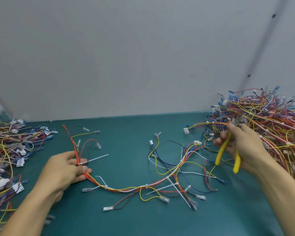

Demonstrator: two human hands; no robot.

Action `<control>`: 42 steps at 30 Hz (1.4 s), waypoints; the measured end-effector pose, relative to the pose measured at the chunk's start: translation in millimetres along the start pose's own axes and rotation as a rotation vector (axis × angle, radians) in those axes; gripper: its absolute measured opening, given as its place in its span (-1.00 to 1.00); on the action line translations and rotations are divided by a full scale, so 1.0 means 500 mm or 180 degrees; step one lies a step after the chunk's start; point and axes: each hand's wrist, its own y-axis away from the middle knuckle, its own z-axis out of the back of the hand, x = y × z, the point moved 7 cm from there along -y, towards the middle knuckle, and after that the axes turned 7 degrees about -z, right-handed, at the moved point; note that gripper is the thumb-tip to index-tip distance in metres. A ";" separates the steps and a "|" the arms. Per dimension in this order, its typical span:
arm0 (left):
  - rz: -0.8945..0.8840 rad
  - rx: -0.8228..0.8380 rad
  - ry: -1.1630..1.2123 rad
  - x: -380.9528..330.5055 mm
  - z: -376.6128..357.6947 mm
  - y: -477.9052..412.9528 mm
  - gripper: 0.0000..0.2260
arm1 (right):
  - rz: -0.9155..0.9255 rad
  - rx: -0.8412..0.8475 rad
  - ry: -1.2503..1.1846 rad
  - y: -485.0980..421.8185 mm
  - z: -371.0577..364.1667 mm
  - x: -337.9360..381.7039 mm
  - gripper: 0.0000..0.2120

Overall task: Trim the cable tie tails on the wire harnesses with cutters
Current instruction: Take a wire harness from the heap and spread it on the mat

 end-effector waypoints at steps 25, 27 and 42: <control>-0.0274 -0.0105 -0.1679 -0.027 0.033 0.001 -0.56 | 0.0395 0.0244 0.4811 -0.011 -0.049 -0.038 -0.94; -0.0290 0.0024 -0.1792 -0.025 0.034 -0.001 -0.56 | 0.0329 -0.0015 0.4819 -0.037 -0.029 -0.024 -0.94; -0.2596 -0.0090 -0.3082 -0.198 -0.118 0.155 -0.78 | 0.1553 0.0591 0.4435 0.098 -0.292 0.079 -0.74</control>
